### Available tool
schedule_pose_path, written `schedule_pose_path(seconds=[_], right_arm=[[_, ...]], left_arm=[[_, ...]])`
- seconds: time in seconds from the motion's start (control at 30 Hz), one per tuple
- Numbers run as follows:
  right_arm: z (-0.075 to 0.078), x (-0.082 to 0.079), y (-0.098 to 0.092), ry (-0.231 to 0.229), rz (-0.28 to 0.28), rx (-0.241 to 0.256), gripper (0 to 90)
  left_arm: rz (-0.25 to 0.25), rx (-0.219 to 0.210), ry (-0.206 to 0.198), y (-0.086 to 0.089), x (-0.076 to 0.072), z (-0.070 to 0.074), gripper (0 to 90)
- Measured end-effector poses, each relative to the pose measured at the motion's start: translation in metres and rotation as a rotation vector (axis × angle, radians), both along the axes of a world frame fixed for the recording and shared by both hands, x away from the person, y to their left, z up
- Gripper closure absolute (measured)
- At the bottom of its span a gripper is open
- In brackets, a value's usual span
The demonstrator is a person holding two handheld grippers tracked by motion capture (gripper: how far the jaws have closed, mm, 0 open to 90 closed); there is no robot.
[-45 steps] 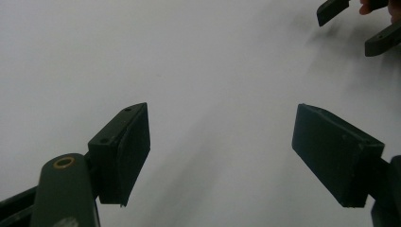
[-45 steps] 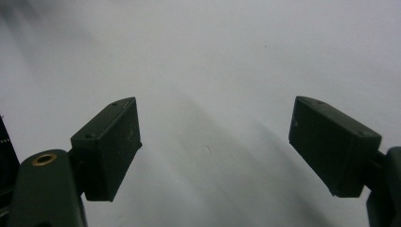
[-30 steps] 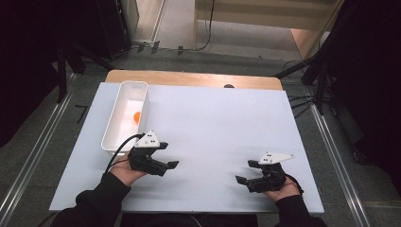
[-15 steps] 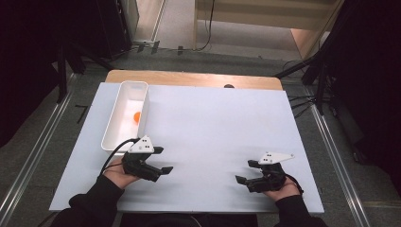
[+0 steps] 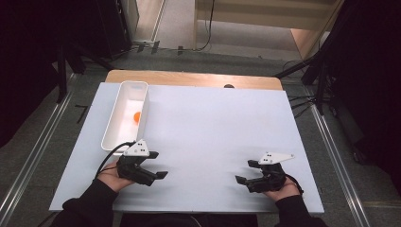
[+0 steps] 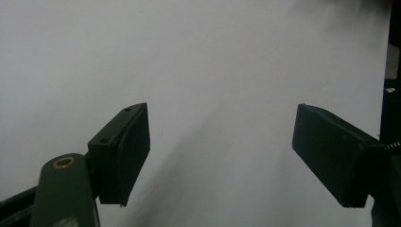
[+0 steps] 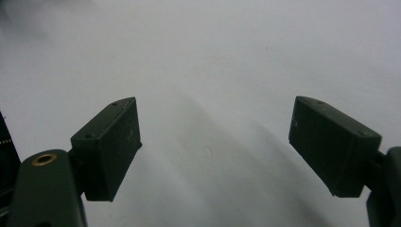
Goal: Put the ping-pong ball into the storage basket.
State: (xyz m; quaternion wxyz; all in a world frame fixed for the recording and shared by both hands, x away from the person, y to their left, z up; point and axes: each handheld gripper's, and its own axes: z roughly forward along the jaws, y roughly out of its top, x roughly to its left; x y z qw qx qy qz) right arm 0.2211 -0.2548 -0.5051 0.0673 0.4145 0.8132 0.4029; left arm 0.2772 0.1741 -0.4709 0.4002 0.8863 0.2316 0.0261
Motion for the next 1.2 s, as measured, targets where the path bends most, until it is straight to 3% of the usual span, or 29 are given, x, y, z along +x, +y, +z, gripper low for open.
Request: schedule_pose_path(seconds=[1.2], right_arm=[[-0.0001, -0.0002, 0.0005, -0.002, 0.002, -0.005, 16.0]], left_arm=[[-0.017, 0.028, 0.001, 0.006, -0.0062, -0.0019, 20.6]])
